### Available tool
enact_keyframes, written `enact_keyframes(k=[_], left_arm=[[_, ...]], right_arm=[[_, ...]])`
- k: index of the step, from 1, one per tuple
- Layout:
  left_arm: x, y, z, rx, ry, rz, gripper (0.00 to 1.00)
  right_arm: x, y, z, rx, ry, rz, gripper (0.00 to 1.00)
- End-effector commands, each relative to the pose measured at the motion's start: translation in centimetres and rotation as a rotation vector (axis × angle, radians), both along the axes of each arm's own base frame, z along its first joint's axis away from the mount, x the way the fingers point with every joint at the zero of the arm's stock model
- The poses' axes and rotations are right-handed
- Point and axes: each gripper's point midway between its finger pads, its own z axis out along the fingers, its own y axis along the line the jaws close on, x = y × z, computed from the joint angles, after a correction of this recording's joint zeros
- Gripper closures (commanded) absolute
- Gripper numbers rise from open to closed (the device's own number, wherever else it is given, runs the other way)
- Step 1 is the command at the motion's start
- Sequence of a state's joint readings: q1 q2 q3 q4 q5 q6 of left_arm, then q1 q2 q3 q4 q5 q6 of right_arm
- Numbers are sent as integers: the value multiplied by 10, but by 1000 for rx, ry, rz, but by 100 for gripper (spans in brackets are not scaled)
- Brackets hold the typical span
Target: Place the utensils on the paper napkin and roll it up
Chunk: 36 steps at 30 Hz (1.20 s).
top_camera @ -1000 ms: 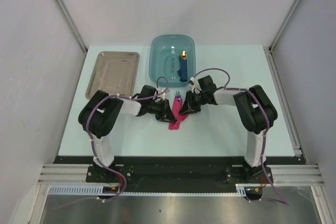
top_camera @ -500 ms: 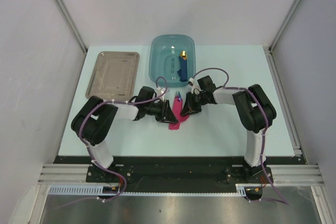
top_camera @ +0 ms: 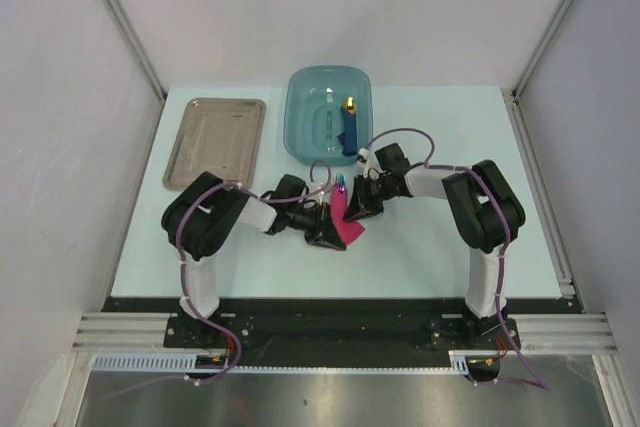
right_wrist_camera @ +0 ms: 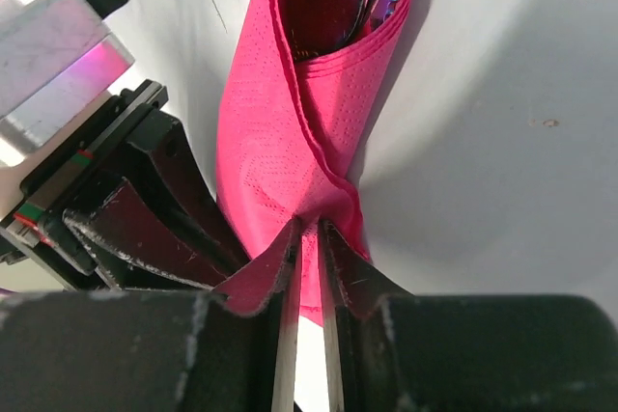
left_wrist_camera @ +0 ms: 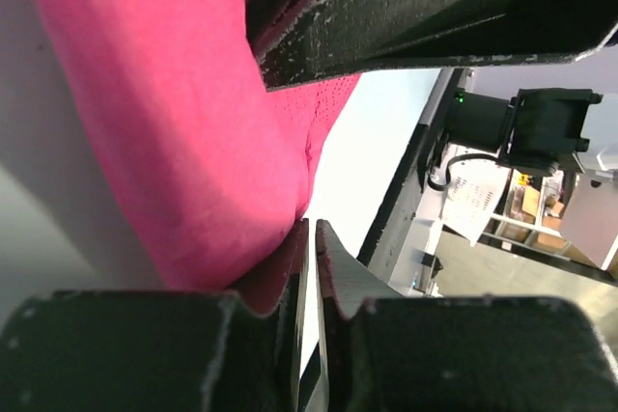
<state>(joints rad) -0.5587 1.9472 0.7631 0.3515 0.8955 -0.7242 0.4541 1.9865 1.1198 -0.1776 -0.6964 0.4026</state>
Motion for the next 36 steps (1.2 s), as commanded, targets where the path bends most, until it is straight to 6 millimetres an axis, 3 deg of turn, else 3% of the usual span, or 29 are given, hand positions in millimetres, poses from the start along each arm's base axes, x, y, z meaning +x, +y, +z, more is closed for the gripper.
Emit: enact_keyframes(k=[1,3,7,10,13,16,24,28,32,36], left_arm=[[15,7,-13,45,-28,53,84],[18,0,21,-49,-117,29,80],[17,-5,65,-130,-217,-14,77],[21,-5,76,-131,-242,-3,77],[29,-5,67,-101,-230,37,77],[33,-5,44,-68,-177,65,79],[23,9,-18,48,-33,110,90],[28,14,-24,35,-5,134,100],[29,12,-18,8,-13,123,100],[29,12,-19,7,-14,123,100]], right_arm=[[7,-23,-37,-156,-27,-19,83],[7,-23,-38,-159,-28,-17,83],[8,-22,-39,-158,-29,-13,83],[7,-22,-39,-159,-31,-11,83],[9,-22,-38,-159,-40,-11,83],[9,-22,-38,-159,-44,-9,84],[16,-18,-27,-128,-66,-14,83],[27,-21,-2,-25,-58,-77,76],[40,-28,28,146,-54,-175,62],[52,-29,43,170,-103,-202,54]])
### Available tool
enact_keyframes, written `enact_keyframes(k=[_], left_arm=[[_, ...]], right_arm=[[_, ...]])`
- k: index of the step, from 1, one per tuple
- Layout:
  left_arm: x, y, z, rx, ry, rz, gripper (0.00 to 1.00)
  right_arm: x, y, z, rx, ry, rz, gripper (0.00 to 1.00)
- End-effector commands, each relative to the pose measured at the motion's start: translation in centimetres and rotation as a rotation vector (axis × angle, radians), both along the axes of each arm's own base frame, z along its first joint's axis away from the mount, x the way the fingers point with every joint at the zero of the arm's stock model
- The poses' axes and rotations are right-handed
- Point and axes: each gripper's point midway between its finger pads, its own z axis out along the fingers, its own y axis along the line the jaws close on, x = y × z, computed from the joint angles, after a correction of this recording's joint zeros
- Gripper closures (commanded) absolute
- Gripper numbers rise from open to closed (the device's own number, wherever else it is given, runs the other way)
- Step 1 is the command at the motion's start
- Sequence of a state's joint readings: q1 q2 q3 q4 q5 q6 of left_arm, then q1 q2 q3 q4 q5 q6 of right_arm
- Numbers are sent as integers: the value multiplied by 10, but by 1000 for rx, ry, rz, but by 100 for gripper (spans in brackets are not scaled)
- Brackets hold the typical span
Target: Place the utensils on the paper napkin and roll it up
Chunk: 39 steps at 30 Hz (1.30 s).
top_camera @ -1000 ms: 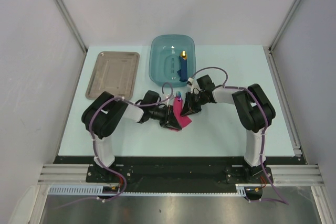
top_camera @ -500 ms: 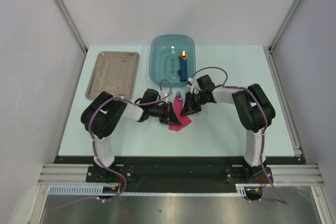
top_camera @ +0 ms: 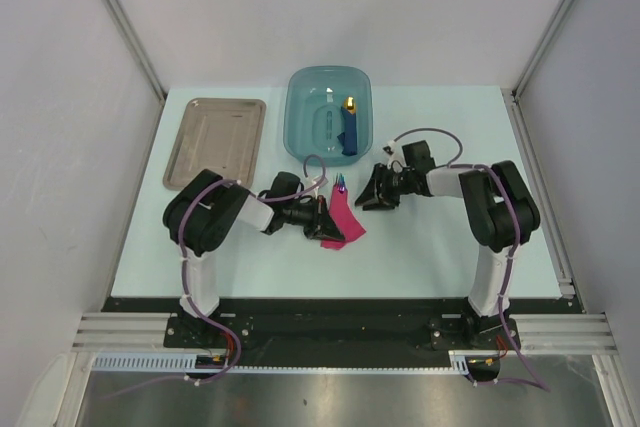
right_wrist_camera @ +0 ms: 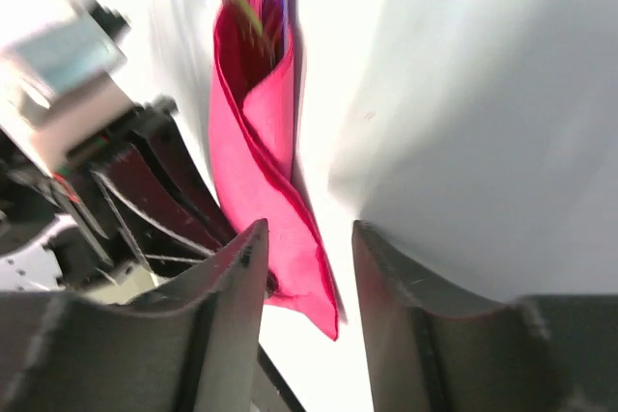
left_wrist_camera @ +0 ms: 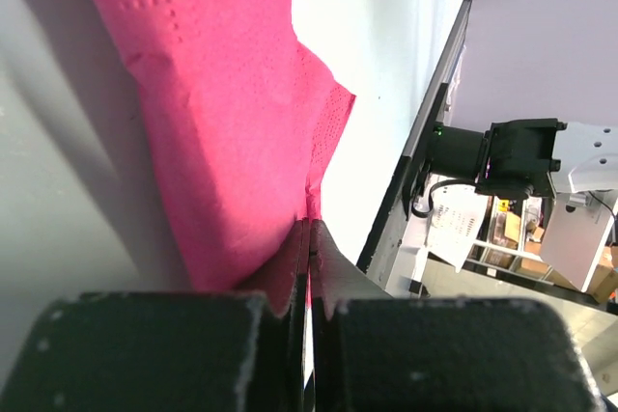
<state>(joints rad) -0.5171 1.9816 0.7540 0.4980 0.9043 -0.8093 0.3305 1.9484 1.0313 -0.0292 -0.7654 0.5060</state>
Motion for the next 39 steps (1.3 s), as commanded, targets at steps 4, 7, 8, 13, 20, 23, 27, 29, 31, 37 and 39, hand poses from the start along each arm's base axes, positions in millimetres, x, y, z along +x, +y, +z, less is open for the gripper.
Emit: enact_keyframes(k=[4,7,8,13,20,23,27,29,31,37,39], left_arm=[[8,10,-24,59,7,56,100],[8,9,-22,54,5,51,100],[8,9,-22,57,7,50,100],[10,9,-23,59,4,52,100],[14,9,-23,57,6,64,100],[16,8,-23,55,3,66,100],[20,7,-21,53,-9,71,100],[21,7,-19,54,-16,73,100],[21,7,-20,57,-16,75,100],[20,8,-22,64,-12,71,100],[20,8,-23,67,-14,69,100]], right_arm=[[28,8,17,26,-101,-24,51],[29,13,11,17,-105,-10,48],[28,14,6,10,-99,1,46],[18,21,-10,-61,-77,49,46],[11,19,-39,-120,-9,41,52],[7,21,-43,-123,5,52,54],[1,23,-48,-126,25,53,59],[1,24,-47,-130,24,38,61],[1,22,-44,-133,2,-2,63],[6,27,-43,-108,-40,-84,62],[5,28,-48,-104,-31,-87,63]])
